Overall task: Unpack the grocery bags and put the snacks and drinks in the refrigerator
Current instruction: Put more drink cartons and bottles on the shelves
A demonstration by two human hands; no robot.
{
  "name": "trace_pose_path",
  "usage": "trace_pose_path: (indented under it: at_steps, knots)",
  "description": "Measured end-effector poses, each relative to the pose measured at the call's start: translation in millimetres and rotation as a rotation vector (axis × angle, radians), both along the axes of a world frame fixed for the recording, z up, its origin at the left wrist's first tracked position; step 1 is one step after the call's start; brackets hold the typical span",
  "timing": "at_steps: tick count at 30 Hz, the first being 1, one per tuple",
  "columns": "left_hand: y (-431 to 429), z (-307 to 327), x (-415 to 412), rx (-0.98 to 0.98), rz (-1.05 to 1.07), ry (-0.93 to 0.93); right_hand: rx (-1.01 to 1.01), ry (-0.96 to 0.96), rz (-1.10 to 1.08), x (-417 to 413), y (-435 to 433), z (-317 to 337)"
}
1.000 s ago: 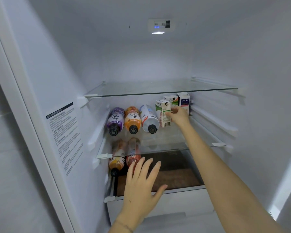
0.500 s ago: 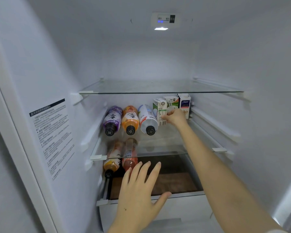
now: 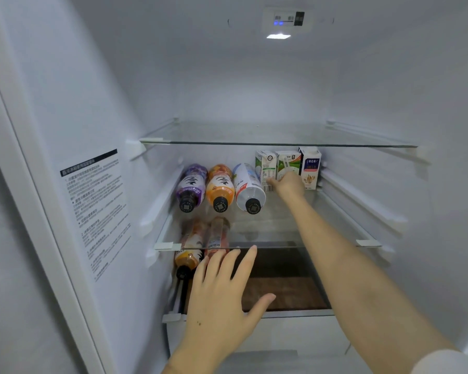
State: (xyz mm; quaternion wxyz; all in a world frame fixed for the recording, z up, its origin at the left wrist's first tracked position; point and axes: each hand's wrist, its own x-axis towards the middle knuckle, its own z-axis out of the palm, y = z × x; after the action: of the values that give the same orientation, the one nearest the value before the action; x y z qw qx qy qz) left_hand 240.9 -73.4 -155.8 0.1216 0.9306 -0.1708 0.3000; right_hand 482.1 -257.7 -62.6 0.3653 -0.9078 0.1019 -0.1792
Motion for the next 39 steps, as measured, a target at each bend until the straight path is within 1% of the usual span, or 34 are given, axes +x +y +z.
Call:
trace_pose_path:
  at_steps: [5, 23, 30, 34, 36, 39]
  knots:
    - [3, 6, -4, -0.011, -0.010, -0.003, -0.055, 0.011, -0.041, 0, 0, 0]
    - [1, 7, -6, -0.008, 0.008, 0.002, -0.027, -0.003, -0.031, -4, 3, -2]
    - [5, 10, -10, -0.020, -0.010, 0.026, -0.062, 0.000, -0.036, -20, 8, 4]
    - [13, 12, -16, -0.016, -0.020, 0.039, -0.100, -0.031, -0.037, -54, 17, 5]
    - [18, 11, -19, -0.006, -0.042, 0.046, -0.158, -0.078, 0.009, -88, 23, 4]
    - [24, 9, -26, -0.010, -0.091, 0.035, -0.174, -0.164, 0.103, -157, 30, -2]
